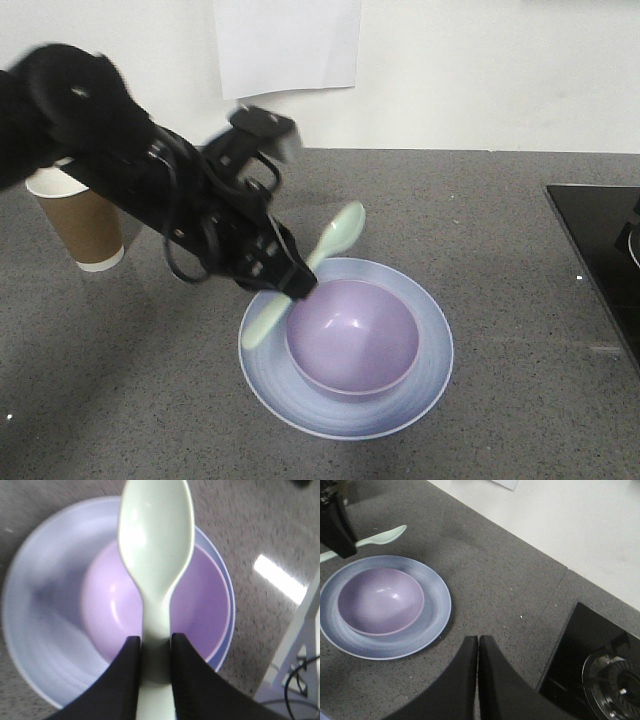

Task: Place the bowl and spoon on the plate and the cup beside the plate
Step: 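Swing the left gripper over the bowl and drop the spoon into it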

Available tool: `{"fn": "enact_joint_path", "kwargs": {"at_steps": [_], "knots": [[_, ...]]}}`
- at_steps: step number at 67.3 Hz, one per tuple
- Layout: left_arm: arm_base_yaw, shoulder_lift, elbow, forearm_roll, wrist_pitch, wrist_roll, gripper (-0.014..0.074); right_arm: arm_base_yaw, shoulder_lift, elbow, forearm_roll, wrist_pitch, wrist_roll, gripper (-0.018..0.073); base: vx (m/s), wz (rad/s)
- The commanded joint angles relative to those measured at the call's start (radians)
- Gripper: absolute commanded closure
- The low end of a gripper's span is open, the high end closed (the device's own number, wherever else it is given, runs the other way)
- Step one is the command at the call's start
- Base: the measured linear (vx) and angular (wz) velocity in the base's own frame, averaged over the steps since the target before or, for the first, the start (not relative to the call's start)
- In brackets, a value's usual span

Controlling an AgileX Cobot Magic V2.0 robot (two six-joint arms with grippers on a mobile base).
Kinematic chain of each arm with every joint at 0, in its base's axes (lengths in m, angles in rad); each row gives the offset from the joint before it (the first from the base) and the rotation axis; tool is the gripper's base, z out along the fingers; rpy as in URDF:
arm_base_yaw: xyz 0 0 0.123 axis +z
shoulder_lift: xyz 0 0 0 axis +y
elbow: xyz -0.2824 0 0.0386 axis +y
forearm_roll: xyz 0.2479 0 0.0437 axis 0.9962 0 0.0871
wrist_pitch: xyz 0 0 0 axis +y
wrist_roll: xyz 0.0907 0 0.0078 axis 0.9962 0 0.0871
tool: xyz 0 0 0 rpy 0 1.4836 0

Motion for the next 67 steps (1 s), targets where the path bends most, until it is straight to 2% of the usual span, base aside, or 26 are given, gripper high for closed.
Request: {"fn": "enact_joint_path", "kwargs": {"at_steps": [1, 16, 39, 55, 67], "knots": [[-0.048, -0.011, -0.026, 0.012, -0.005, -0.021, 0.0603, -0.005, -0.019, 0.044, -0.048, -0.115, 0.036, 0.0565, 0.0, 0.0], [-0.108, 0.026, -0.026, 0.148, 0.0, -0.119, 0.0599, -0.005, -0.026, 0.096, -0.08, -0.156, 0.061, 0.0565, 0.0, 0.0], [-0.109, 0.048, -0.026, 0.148, -0.022, -0.126, 0.0555, -0.005, -0.026, 0.096, -0.079, -0.187, 0.061, 0.0565, 0.0, 0.0], [-0.109, 0.048, -0.069, 0.137, -0.03, -0.126, 0.043, -0.005, -0.026, 0.096, -0.08, -0.189, 0.062, 0.0565, 0.0, 0.0], [-0.109, 0.048, -0.119, 0.105, -0.029, -0.126, 0.0279, -0.005, -0.026, 0.096, -0.08, -0.189, 0.064, 0.0565, 0.0, 0.0]]}}
